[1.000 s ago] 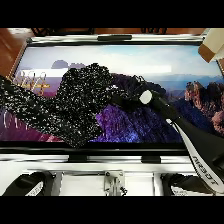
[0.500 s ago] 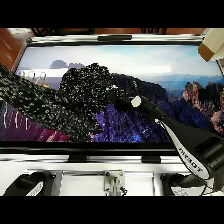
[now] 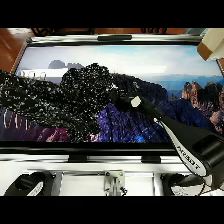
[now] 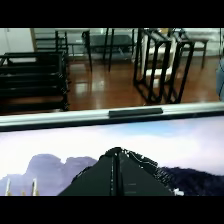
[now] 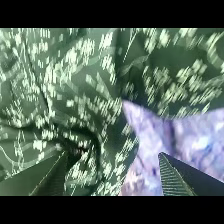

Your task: Fold the shirts.

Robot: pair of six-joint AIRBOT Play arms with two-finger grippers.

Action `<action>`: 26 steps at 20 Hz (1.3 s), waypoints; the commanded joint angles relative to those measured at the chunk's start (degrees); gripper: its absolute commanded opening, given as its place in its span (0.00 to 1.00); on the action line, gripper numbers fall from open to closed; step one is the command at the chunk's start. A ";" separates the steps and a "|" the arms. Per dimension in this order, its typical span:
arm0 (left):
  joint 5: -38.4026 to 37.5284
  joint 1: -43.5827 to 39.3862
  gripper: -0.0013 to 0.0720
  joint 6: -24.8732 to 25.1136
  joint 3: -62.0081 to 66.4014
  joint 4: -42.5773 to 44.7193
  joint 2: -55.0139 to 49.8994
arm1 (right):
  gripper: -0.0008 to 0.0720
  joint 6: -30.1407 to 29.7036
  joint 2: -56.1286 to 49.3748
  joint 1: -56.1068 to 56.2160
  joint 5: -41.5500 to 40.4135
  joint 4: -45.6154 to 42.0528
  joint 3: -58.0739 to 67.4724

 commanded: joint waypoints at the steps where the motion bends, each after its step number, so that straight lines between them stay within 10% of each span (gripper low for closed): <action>1: -3.43 -0.02 0.09 0.68 -0.04 2.75 0.20 | 0.94 -0.26 1.55 -4.87 1.88 -2.25 -0.02; 12: -3.19 -0.02 0.09 0.66 -0.04 3.10 -1.09 | 0.94 1.70 0.70 -12.72 11.76 -7.56 -0.02; 26: -1.03 -0.02 0.09 0.59 -0.04 3.06 -1.31 | 0.94 5.51 -4.33 -8.83 -0.37 2.32 0.00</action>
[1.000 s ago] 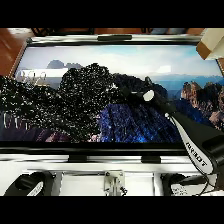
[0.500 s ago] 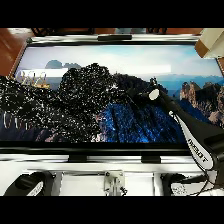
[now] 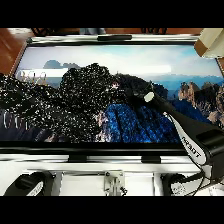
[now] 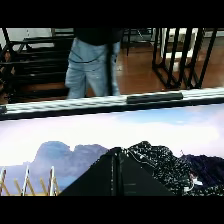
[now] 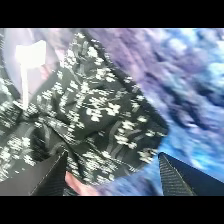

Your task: Fold the shirts.

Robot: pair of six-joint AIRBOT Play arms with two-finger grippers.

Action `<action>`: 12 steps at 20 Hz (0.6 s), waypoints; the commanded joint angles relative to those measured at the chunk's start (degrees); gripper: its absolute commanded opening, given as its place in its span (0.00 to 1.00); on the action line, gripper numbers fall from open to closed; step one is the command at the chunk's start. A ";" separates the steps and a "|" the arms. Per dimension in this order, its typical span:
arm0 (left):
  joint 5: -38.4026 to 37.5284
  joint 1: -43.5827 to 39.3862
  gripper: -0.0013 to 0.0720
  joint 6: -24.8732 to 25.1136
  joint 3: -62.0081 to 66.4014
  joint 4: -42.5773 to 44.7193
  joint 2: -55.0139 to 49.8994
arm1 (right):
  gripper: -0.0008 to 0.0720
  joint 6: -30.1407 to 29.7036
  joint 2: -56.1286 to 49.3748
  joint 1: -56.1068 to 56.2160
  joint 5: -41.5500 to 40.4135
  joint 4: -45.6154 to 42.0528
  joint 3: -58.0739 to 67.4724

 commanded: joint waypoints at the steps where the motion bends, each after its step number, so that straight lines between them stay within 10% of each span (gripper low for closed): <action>1: 0.55 -0.02 0.09 -0.04 0.00 0.00 -0.02 | 0.94 0.44 -1.64 0.92 -2.99 6.16 -0.04; 2: 0.55 -0.02 0.09 -0.04 0.00 -0.02 -0.02 | 0.93 0.42 -1.95 0.92 -2.97 7.30 -0.04; 6: 0.55 -0.02 0.09 -0.07 0.00 0.00 -0.02 | 0.10 0.22 -2.05 0.87 -5.16 6.78 -0.04; 12: 1.73 -0.04 0.09 -2.89 -0.09 -0.61 -0.07 | 0.10 -10.12 6.73 -3.28 -8.33 6.80 0.00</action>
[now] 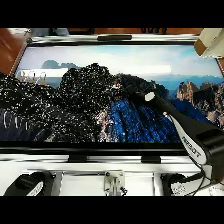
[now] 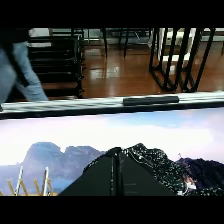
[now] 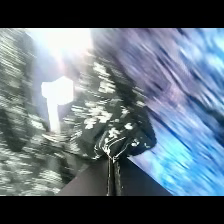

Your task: Fold the shirts.

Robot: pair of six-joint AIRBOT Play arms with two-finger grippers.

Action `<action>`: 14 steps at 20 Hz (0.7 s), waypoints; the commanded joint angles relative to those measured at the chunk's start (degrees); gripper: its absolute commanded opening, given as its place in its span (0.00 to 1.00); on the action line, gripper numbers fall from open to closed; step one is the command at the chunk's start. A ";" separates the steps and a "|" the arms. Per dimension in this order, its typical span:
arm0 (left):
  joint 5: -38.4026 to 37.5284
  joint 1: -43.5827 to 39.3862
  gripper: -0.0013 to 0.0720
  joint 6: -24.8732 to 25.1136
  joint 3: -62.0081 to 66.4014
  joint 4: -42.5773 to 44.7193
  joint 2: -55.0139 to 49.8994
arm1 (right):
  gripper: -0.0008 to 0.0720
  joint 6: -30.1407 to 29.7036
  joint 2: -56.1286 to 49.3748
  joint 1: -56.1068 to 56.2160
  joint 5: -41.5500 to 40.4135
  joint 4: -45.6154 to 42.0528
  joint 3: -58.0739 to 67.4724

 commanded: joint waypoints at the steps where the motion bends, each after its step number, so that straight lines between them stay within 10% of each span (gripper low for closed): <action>1: 2.95 -0.04 0.09 -0.96 -0.24 -0.22 -0.20 | 0.10 -9.20 8.48 -3.37 -2.10 0.24 0.07; 10: 41.70 -0.04 0.09 -6.67 -0.17 -1.73 -2.01 | 0.10 -37.29 45.07 -14.05 -20.22 0.24 22.71; 14: 38.14 -0.02 0.09 0.20 0.02 0.17 -1.62 | 0.10 -41.24 52.04 -18.36 -20.41 0.24 31.45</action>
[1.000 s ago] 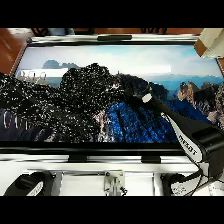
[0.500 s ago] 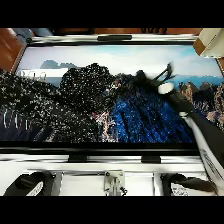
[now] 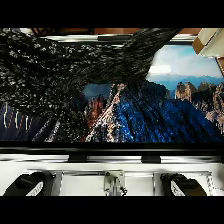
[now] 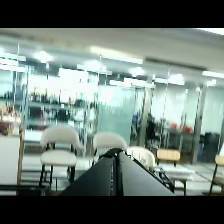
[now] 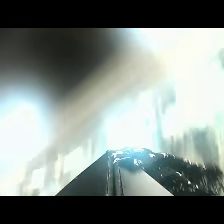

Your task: Fold the shirts.

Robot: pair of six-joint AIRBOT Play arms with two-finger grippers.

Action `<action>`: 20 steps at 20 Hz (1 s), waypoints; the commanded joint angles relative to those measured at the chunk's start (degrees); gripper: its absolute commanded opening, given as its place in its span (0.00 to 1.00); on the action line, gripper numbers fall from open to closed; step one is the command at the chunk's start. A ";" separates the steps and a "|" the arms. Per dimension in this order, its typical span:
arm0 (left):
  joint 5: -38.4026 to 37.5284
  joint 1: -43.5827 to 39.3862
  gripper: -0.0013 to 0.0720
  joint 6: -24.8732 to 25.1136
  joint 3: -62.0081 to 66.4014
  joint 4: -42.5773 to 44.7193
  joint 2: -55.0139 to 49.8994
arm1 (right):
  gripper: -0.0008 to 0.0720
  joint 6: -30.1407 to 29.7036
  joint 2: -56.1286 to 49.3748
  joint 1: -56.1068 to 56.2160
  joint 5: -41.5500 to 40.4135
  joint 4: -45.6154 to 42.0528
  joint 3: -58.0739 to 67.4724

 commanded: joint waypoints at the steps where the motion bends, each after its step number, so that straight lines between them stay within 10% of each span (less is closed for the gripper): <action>1: -4.66 0.00 0.09 6.40 0.09 2.51 -0.11 | 0.10 -5.60 6.84 -3.58 -2.36 -0.13 7.28; 6: -28.55 2.91 0.09 6.45 -0.87 7.61 -2.45 | 0.10 -5.55 7.37 -5.51 4.57 -0.11 7.74; 10: -38.32 5.33 0.09 5.84 -7.89 5.88 -5.88 | 0.10 -3.32 1.29 -5.51 25.53 -0.11 7.74; 20: -30.73 5.31 0.09 -4.04 -32.63 -18.25 -15.43 | 0.10 1.57 -20.26 -4.81 70.42 -9.42 7.72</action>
